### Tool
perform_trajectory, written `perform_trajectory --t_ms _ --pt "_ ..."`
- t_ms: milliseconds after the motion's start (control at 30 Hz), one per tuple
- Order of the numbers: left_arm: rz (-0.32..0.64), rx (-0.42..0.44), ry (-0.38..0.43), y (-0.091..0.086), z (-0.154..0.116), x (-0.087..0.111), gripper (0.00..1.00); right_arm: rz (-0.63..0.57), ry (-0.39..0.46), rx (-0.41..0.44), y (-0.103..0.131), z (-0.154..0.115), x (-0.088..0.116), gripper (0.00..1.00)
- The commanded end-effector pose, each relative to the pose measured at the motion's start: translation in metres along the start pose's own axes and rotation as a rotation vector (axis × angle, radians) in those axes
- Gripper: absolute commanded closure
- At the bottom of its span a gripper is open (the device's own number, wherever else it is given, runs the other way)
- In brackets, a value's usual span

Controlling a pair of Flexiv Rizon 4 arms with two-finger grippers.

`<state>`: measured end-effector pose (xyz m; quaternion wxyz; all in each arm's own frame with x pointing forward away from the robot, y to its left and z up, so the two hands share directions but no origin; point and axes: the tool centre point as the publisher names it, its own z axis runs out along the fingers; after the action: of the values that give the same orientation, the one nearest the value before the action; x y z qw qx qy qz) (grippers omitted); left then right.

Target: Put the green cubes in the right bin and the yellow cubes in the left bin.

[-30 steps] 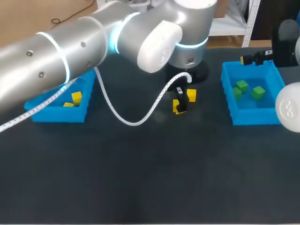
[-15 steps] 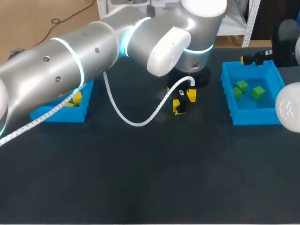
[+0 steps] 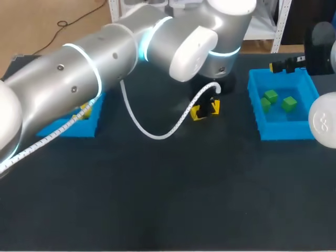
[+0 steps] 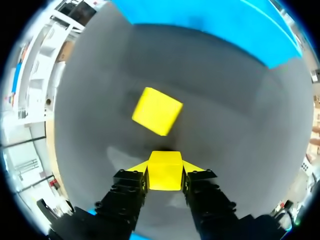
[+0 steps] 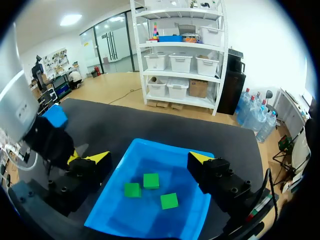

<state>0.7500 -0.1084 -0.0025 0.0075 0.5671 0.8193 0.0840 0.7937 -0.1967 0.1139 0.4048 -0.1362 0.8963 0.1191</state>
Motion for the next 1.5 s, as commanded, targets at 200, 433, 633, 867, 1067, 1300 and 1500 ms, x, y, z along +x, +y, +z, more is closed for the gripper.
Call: perform_trajectory --t_ms 200,433,633,867,1067,1300,1500 --pt "-0.246 -0.117 -0.165 0.062 -0.062 0.061 1.0 -0.001 0.0 0.003 0.0 0.0 0.0 0.0" --pt "-0.512 -0.232 -0.248 0.108 -0.105 0.14 1.0 -0.001 0.0 0.003 0.0 0.0 0.0 0.0" --pt "-0.68 -0.288 -0.255 0.129 -0.116 0.2 1.0 -0.001 0.0 0.003 0.0 0.0 0.0 0.0" --pt "-0.801 -0.283 -0.185 0.125 -0.099 0.254 1.0 -0.001 0.0 0.003 0.0 0.0 0.0 0.0" --pt "-0.891 -0.267 -0.125 0.117 -0.081 0.291 1.0 -0.001 0.0 0.003 0.0 0.0 0.0 0.0" --pt "-0.963 -0.266 -0.057 0.117 -0.069 0.317 1.0 -0.001 0.0 0.003 0.0 0.0 0.0 0.0" --pt "-0.975 -0.269 -0.068 0.12 -0.07 0.315 0.0 -0.001 0.0 0.003 0.0 0.0 0.0 0.0"
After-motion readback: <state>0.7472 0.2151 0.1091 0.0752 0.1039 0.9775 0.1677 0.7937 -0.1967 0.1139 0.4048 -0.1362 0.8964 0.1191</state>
